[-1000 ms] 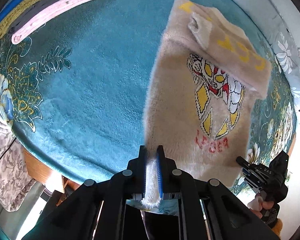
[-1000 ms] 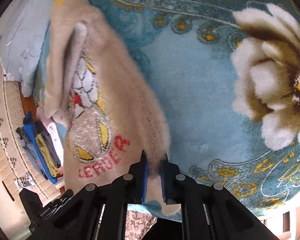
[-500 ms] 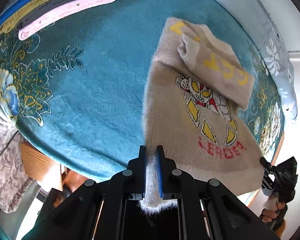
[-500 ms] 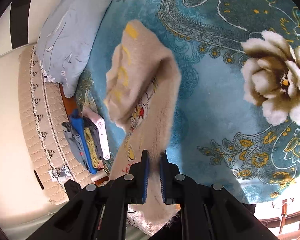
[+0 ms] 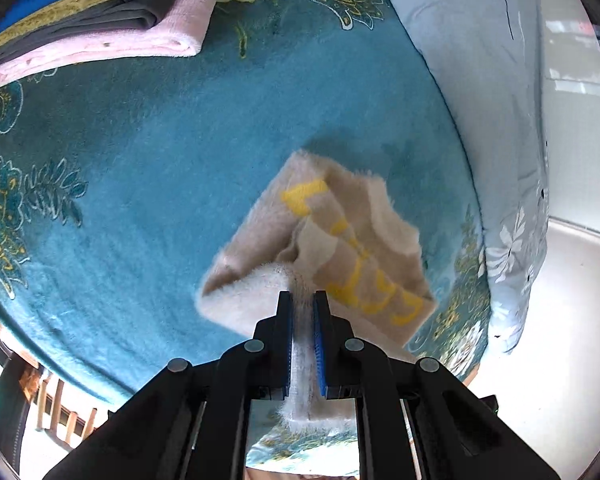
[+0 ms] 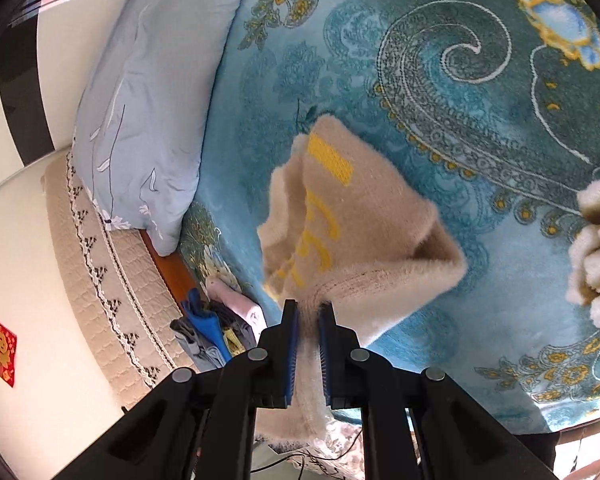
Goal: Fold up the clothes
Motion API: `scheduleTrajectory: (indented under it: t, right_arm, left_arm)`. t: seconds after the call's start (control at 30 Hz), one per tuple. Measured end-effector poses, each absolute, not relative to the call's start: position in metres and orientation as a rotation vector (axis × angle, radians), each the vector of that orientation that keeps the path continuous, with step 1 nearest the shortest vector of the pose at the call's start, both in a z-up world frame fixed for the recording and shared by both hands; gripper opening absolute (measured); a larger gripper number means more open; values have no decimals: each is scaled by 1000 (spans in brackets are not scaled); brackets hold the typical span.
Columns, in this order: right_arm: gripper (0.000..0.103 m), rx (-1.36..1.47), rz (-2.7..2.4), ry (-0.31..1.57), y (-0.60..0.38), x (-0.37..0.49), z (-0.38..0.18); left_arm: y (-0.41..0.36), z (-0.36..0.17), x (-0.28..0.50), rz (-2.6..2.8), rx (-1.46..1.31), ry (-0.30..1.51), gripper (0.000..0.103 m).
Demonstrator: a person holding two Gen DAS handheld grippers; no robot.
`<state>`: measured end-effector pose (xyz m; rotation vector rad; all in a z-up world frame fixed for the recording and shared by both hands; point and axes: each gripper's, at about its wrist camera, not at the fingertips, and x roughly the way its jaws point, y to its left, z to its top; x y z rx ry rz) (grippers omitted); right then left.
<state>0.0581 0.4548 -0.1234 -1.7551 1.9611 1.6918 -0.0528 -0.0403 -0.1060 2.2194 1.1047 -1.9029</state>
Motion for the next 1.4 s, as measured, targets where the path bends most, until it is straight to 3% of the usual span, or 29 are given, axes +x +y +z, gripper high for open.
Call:
scheduleTrajectory:
  t: [0.43,0.6,0.67,0.8,0.97,1.13,1.27,1.4]
  right_arm:
    - [17,-1671,1533,2016,478,-8,-177]
    - [28,-1629,1591,1992,493,-17,-177]
    - [28,-1669,1657,1922,492,-21,-172]
    - [38,-1804,1801,1699,474,-27,-167]
    - [40,-1983,1889,1470,438,-35,-173]
    - [41,-2006,1928,1295,421,-42,-177]
    - [24,-1990,1953,1220,418,-44,-178]
    - [22,-1999,1962,1172,418,-46,-185]
  left_arm:
    - [-35,-185,-112,-1638,2049,1441,14]
    - [-40,-192,-111,-1638,1943,1587,19]
    - [-40,-188,-112,-1686,1933,1559,21]
    - [-23,-175,-113,-1926,2052,1179,29]
    - [9,-183,-105,-2057,2246,750,33]
    - [18,-194,-97,-2044,2260,722,33]
    - [24,-195,-97,-2070,2235,662,33]
    - [36,-197,-101,-2112,2261,520,36]
